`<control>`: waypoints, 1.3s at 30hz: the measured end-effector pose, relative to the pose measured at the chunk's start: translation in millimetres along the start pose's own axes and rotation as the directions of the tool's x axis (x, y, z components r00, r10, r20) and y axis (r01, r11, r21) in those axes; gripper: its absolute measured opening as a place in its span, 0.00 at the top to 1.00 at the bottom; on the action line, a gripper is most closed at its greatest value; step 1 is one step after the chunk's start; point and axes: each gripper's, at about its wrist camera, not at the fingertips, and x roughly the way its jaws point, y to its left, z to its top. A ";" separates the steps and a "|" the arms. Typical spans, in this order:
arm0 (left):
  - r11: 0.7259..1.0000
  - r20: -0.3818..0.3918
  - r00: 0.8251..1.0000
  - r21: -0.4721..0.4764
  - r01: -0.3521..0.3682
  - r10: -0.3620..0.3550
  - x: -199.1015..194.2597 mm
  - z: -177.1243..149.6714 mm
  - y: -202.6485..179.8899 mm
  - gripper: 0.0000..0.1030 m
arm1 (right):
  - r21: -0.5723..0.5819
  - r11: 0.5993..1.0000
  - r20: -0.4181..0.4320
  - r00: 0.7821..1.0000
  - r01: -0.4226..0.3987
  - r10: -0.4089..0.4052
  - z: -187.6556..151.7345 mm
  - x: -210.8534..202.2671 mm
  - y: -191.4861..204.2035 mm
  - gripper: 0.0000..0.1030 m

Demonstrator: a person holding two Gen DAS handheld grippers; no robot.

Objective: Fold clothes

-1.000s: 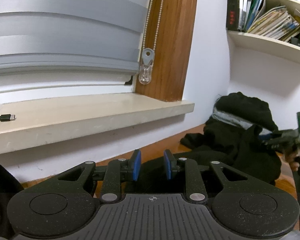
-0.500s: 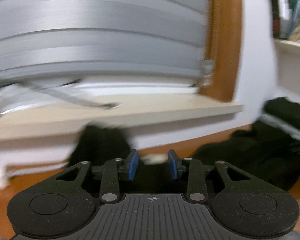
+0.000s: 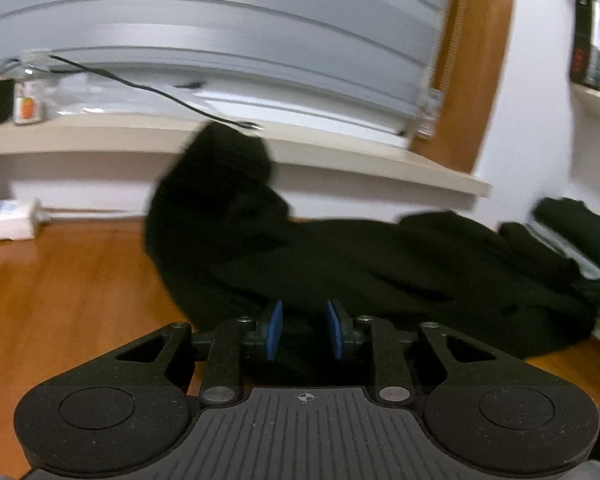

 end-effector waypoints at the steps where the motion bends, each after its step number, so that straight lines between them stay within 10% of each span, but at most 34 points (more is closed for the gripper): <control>1: 1.000 -0.010 1.000 0.007 0.010 -0.010 0.9 -1.0 -4.9 0.75 | 0.006 1.000 0.002 1.000 -0.001 0.001 -0.1 -0.3 -0.5 0.20; 11: 0.994 -0.061 0.992 -0.002 0.113 -0.112 12.8 -15.7 -41.8 0.35 | 0.037 0.999 0.013 1.000 -0.012 0.012 -1.6 -3.0 -4.6 0.20; 18: 0.995 -0.028 0.995 0.012 0.098 -0.098 8.3 -14.9 -44.4 0.89 | 0.111 0.991 0.056 0.996 -0.068 0.062 -4.6 -9.3 -17.6 0.20; 32: 0.984 0.232 0.960 0.037 -0.173 0.160 -167.1 46.4 19.5 0.91 | 0.216 0.956 0.175 0.971 -0.201 0.164 -10.3 -21.2 -39.0 0.24; 39: 0.970 0.038 0.970 -0.060 -0.237 0.240 -208.3 0.4 73.5 0.90 | 0.179 0.967 0.137 0.978 -0.179 0.156 -12.6 -15.8 -30.4 0.24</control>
